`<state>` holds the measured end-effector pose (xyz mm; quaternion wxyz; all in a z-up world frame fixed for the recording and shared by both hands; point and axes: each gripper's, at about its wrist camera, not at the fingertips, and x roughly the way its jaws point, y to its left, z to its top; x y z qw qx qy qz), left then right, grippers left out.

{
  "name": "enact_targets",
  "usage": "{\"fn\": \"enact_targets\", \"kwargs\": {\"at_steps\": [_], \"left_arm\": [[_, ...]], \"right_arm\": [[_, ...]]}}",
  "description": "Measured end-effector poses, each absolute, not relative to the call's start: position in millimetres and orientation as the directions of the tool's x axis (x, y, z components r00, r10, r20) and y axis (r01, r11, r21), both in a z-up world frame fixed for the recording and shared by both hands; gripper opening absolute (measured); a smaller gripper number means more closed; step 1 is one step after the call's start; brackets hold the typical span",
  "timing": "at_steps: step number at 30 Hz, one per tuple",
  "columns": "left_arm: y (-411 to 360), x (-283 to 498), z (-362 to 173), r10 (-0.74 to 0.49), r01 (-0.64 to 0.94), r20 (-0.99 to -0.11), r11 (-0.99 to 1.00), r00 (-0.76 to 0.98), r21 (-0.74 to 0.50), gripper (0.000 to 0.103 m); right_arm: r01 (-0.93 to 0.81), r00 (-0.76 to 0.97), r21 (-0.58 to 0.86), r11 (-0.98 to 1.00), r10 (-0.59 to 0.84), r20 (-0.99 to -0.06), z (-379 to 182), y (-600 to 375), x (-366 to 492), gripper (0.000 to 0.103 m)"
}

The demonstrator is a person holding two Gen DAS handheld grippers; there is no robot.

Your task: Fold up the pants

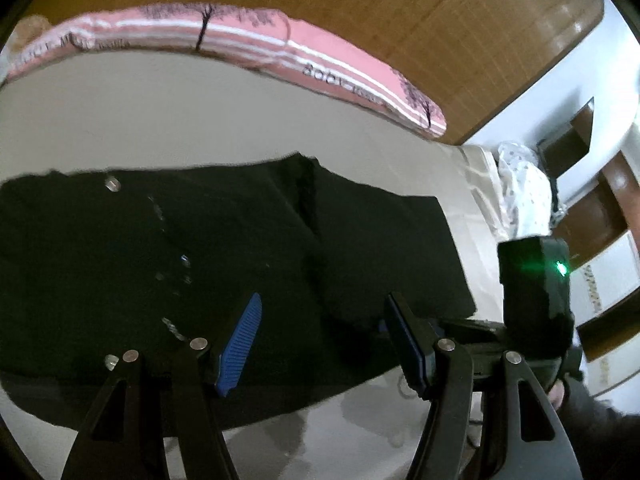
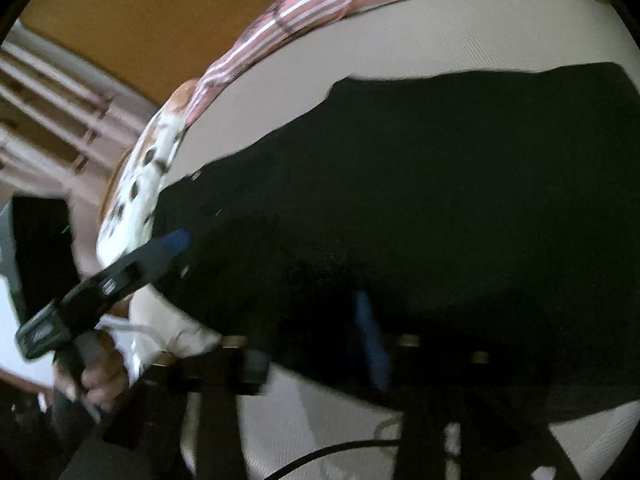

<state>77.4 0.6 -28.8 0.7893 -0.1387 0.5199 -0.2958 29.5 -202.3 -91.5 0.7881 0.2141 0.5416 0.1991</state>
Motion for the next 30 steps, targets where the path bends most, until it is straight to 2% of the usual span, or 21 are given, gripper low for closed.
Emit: {"fn": "enact_targets", "kwargs": {"at_steps": [4,9,21,30], "left_arm": [[-4.7,82.1,-35.4,-0.686,0.269,-0.702,0.724,0.191,-0.635,0.064],[-17.4,96.4,-55.6,-0.773,0.123,-0.632,0.633,0.053,-0.764,0.064],[-26.5,98.9,-96.4,-0.749,-0.042,-0.661,0.662,-0.050,-0.748,0.055],[-34.0,87.8,-115.9,-0.811,-0.165,-0.578,0.584,-0.085,-0.795,0.054]], "right_arm": [[-0.101,0.358,0.543,0.833,0.540,-0.762,-76.9,-211.5,11.6,0.046],[-0.022,0.452,0.545,0.838,0.495,-0.742,-60.7,-253.8,-1.5,0.049],[0.100,0.540,0.607,0.788,0.469,-0.699,-60.8,-309.8,-8.1,0.051],[0.125,0.551,0.645,0.754,0.488,-0.677,-70.2,-319.7,-5.6,0.051]]}}
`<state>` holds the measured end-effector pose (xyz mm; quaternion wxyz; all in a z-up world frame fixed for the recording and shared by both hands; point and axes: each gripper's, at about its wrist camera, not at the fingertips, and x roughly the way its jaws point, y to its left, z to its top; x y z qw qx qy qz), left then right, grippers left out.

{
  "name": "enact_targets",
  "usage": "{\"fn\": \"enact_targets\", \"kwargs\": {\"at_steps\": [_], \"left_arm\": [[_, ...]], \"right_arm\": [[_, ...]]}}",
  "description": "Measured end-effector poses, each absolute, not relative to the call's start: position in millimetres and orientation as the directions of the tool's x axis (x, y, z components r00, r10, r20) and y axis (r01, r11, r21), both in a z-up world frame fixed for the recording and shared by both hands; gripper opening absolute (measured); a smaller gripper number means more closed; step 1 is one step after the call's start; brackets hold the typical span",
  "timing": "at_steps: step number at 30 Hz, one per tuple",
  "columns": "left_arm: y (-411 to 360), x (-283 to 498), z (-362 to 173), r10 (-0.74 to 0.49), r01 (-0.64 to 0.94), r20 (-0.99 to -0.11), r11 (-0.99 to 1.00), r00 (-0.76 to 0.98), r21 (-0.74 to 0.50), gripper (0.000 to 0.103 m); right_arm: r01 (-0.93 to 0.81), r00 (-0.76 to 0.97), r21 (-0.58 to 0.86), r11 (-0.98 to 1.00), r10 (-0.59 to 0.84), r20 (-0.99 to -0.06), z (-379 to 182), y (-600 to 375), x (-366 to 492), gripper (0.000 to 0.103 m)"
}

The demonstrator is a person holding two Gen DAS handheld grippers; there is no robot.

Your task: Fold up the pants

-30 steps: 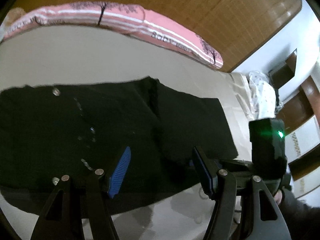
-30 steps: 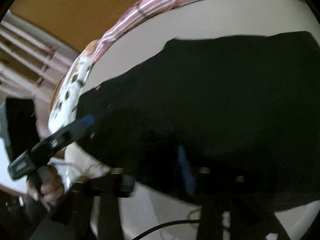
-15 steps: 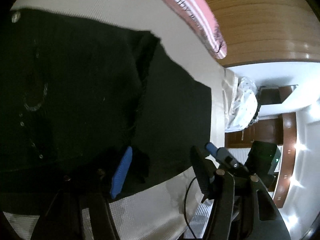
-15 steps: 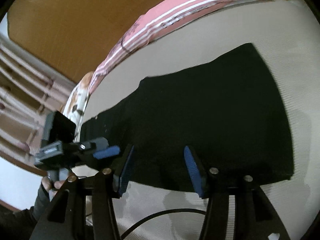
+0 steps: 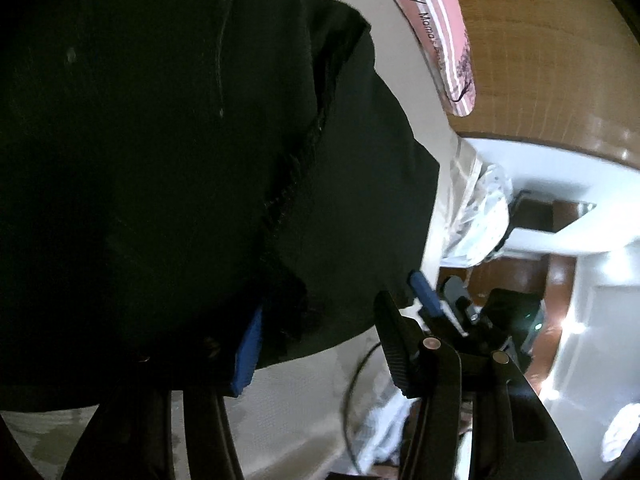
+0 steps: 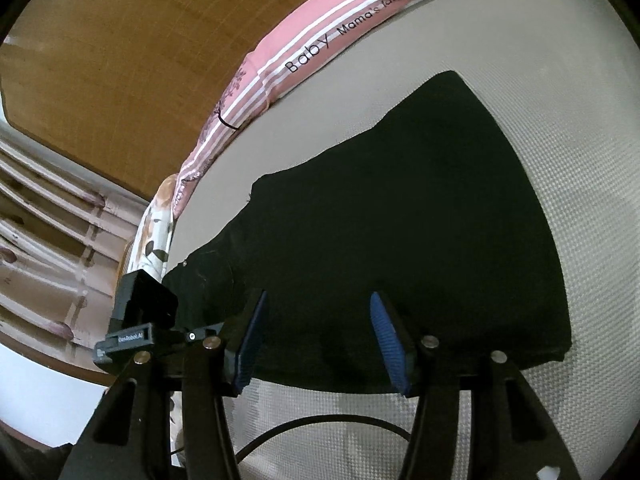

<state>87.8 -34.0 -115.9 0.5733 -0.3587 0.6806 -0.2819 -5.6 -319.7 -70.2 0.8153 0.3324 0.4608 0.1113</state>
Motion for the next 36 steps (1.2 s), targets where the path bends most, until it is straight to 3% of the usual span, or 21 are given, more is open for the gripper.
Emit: {"fn": "enact_targets", "kwargs": {"at_steps": [2,4,6,9,15,22,25,30,36], "left_arm": [[-36.1,89.6,-117.8,-0.820,-0.180,-0.566,0.571,-0.082,-0.801,0.052],[-39.0,91.6,-118.9,-0.821,-0.186,-0.567,0.569,-0.073,-0.801,0.037],[-44.4,94.5,-123.3,-0.803,-0.197,-0.591,0.593,-0.077,-0.781,0.015],[-52.9,95.9,-121.7,-0.771,-0.168,-0.634,0.633,-0.059,-0.755,0.008],[-56.5,83.9,-101.1,-0.726,-0.010,-0.687,0.687,-0.032,-0.726,0.007],[-59.3,81.2,-107.5,-0.691,0.096,-0.722,0.717,-0.033,-0.690,0.008],[-61.7,81.9,-101.2,-0.667,0.129,-0.744,0.736,-0.025,-0.664,0.012],[-65.2,79.0,-83.1,-0.584,0.250,-0.811,0.792,0.039,-0.558,0.027],[-53.8,71.8,-71.6,-0.507,0.318,-0.852,0.835,0.132,-0.448,0.034]], "right_arm": [[0.127,0.551,0.646,0.753,0.488,-0.677,-71.4,-321.4,-5.9,0.051],[0.129,0.551,0.648,0.751,0.489,-0.676,-73.1,-323.0,-6.1,0.051],[0.136,0.550,0.648,0.749,0.487,-0.679,-74.8,-324.8,-5.9,0.051],[0.143,0.548,0.640,0.755,0.478,-0.686,-75.3,-327.1,-5.0,0.051],[0.195,0.543,0.575,0.795,0.401,-0.738,-75.5,-339.0,-6.5,0.051],[0.206,0.503,0.390,0.898,0.244,-0.829,-82.6,-339.0,-13.1,0.047],[0.207,0.493,0.377,0.903,0.236,-0.838,-81.4,-338.0,-10.4,0.049],[0.180,0.520,0.299,0.937,0.167,-0.837,-62.6,-334.9,16.1,0.049],[0.178,0.550,0.201,0.963,0.073,-0.832,-52.1,-340.3,69.2,0.049]]}}
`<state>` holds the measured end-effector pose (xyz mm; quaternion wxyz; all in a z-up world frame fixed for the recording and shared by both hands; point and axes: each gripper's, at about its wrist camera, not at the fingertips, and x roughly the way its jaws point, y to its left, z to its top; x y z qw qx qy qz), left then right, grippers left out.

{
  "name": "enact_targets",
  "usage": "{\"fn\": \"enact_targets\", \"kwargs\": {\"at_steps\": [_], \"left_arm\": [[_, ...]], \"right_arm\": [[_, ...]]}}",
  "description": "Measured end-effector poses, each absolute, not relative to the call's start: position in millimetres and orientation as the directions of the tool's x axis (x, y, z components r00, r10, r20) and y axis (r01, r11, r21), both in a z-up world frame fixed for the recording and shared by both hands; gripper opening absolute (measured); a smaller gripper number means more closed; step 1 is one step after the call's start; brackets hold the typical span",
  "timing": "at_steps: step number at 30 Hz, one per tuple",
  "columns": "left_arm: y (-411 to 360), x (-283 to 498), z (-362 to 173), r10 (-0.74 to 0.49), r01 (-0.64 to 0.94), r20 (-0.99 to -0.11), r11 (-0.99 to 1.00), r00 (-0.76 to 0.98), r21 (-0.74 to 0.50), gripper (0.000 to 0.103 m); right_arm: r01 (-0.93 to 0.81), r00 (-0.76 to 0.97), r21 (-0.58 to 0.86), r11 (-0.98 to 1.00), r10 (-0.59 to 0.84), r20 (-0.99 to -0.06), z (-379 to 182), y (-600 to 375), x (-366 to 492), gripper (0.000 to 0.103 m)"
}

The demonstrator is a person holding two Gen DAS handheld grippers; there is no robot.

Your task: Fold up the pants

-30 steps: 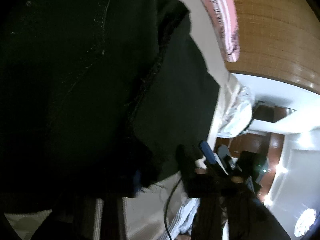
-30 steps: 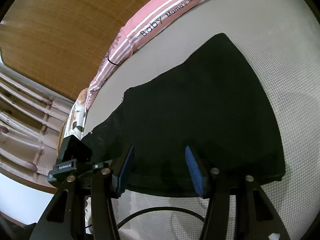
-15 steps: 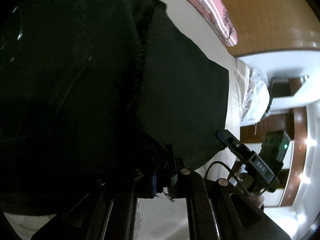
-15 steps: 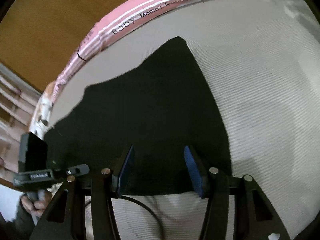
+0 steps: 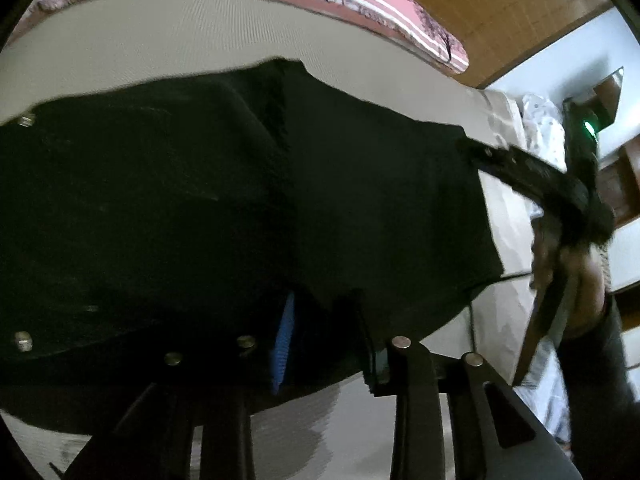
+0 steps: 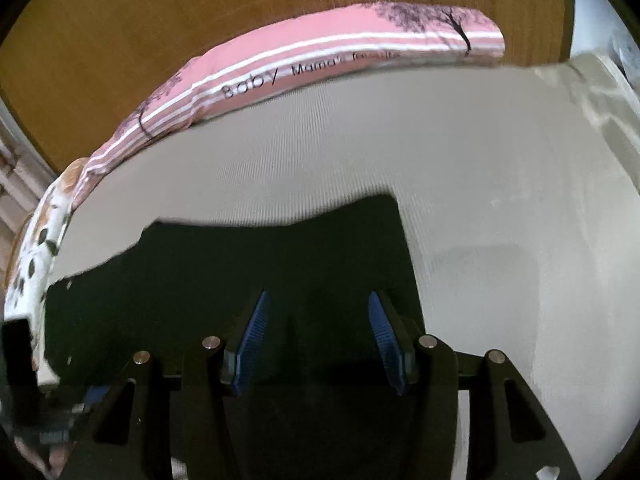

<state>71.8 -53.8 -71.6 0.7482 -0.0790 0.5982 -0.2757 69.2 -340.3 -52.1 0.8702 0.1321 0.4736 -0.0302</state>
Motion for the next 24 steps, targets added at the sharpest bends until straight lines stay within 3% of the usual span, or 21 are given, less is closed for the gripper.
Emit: {"fn": "enact_targets", "kwargs": {"at_steps": [3,11,13,15,18,24], "left_arm": [[-38.1,69.2,-64.7,-0.490,0.309,-0.852,0.852,0.184,-0.423,0.043],[34.2,63.6,-40.2,-0.451,0.204,-0.817,0.892,0.359,-0.403,0.044],[52.2,60.8,-32.2,-0.454,0.182,-0.797,0.891,0.398,-0.417,0.046],[72.3,57.9,-24.8,-0.457,0.144,-0.774,0.886,0.438,-0.442,0.056],[104.7,51.9,-17.9,-0.470,0.083,-0.738,0.865,0.484,-0.496,0.058],[156.5,40.2,-23.0,-0.478,-0.066,-0.706,0.803,0.523,-0.592,0.059]], "right_arm": [[0.203,0.532,0.153,0.967,0.022,-0.846,-58.6,-344.2,97.7,0.049],[0.209,0.482,0.050,0.977,-0.059,-0.874,-78.7,-336.8,120.7,0.047],[0.210,0.486,0.073,0.975,-0.040,-0.873,-76.8,-335.5,115.9,0.047],[0.209,0.487,0.116,0.971,-0.001,-0.873,-74.5,-331.6,106.3,0.046],[0.200,0.475,0.191,0.961,0.076,-0.877,-77.7,-321.3,84.1,0.046],[0.156,0.452,0.210,0.965,0.119,-0.884,-85.2,-289.7,43.1,0.047]]}}
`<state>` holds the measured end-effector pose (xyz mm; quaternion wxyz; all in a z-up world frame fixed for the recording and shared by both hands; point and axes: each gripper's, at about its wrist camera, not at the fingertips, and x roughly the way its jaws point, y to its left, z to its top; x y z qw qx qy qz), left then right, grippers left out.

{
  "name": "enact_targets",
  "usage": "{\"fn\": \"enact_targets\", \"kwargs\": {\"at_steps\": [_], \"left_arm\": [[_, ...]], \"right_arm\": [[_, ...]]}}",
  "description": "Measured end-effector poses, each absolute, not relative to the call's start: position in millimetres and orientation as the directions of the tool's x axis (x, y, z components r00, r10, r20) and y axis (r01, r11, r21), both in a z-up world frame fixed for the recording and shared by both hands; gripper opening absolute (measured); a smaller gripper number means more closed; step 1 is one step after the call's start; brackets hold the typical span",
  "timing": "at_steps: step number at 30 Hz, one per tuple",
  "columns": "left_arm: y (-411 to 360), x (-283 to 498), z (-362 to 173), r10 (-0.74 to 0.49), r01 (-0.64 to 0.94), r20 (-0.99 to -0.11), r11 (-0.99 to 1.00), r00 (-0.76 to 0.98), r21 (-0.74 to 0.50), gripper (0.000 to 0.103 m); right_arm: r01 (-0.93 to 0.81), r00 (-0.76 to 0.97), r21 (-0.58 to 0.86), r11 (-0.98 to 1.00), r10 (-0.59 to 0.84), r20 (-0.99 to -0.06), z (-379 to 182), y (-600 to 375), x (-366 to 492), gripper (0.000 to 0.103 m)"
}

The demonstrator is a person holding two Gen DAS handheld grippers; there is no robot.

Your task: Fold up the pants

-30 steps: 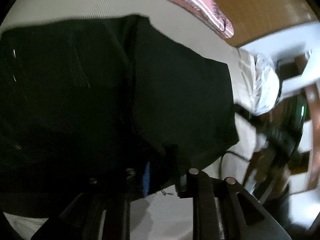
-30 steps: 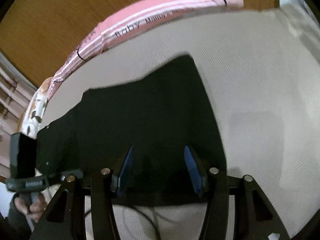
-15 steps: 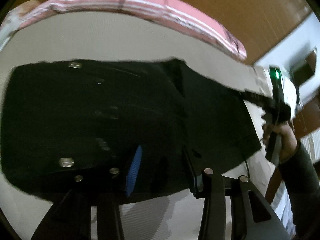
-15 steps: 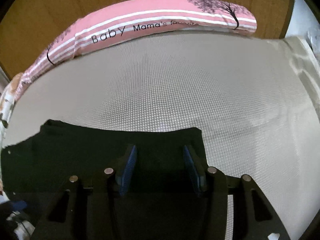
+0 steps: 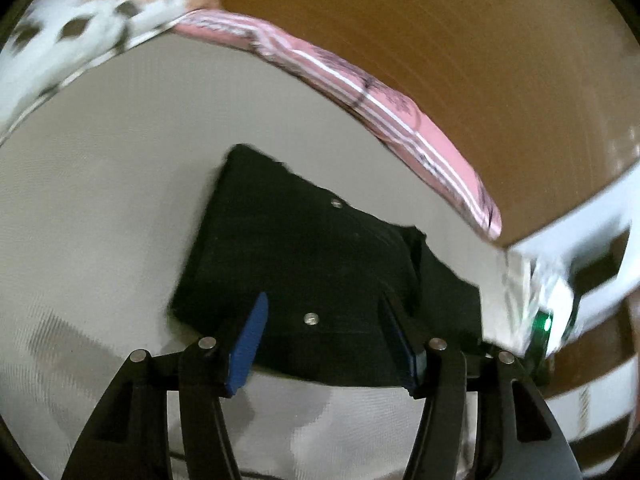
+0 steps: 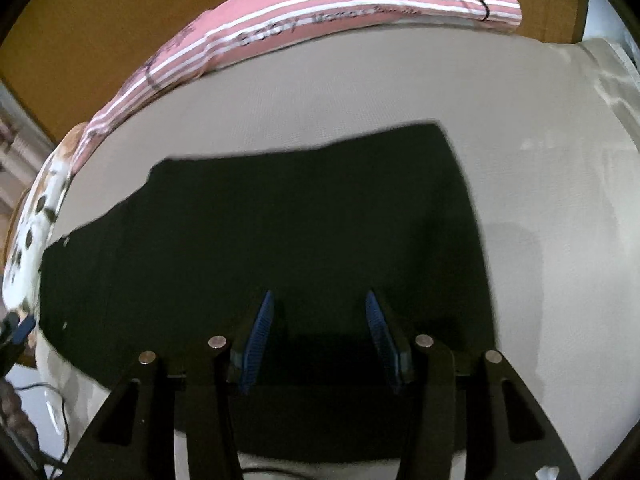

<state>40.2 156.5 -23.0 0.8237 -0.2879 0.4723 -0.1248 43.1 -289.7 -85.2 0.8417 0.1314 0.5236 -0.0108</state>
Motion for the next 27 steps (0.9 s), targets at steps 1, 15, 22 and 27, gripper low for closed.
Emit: {"fn": "enact_targets", "kwargs": {"at_steps": [1,15,22,27], "left_arm": [[162.9,37.5,-24.6,-0.478,-0.085,-0.704,0.793,0.525,-0.603,0.059],[188.6,8.9,-66.8,-0.502,-0.229,-0.721,0.721,0.478,-0.654,0.059],[192.7,13.2,-79.6,-0.519,-0.260,-0.703,0.682,0.486,-0.683,0.059],[203.2,15.2,-94.4,-0.563,-0.328,-0.673,0.596,0.479,-0.732,0.060]], "right_arm": [[0.145,0.444,0.224,0.964,0.139,-0.885,-85.9,-281.8,36.7,0.046],[-0.055,0.365,0.347,0.936,0.343,-0.866,-95.5,-168.0,26.8,0.048],[-0.093,0.331,0.445,0.891,0.449,-0.830,-91.5,-142.4,31.2,0.061],[-0.085,0.341,0.466,0.880,0.466,-0.817,-89.0,-148.4,33.3,0.061]]}}
